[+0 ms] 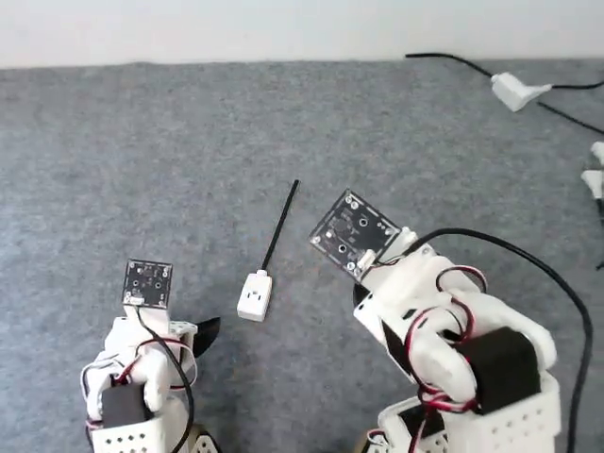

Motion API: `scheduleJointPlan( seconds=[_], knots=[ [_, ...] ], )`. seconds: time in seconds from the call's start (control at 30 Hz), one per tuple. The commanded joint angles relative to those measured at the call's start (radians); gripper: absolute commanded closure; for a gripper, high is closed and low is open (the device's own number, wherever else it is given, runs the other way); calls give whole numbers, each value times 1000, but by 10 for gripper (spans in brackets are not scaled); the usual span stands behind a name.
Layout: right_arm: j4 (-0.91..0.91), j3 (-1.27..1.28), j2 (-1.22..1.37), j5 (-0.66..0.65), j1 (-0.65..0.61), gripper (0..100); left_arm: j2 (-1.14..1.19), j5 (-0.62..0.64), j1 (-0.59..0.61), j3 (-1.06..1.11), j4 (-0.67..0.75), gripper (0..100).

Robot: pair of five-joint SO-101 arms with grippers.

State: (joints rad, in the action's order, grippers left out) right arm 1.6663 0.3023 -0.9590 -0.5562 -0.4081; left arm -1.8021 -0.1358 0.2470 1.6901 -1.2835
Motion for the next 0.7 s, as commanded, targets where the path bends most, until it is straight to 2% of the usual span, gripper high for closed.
scheduleJointPlan(
  seconds=[0.0,0.33,0.53,0.67],
  knots=[
    [-61,-6,8,68,-13,991,-17,2,3,-7,21,628],
    [-139,-48,297,133,-90,991,-17,2,3,-7,21,628],
    [-236,-60,398,232,-251,991,-17,2,3,-7,21,628],
    [-259,-60,472,233,-309,991,-17,5,-2,-7,21,628]
  ],
)
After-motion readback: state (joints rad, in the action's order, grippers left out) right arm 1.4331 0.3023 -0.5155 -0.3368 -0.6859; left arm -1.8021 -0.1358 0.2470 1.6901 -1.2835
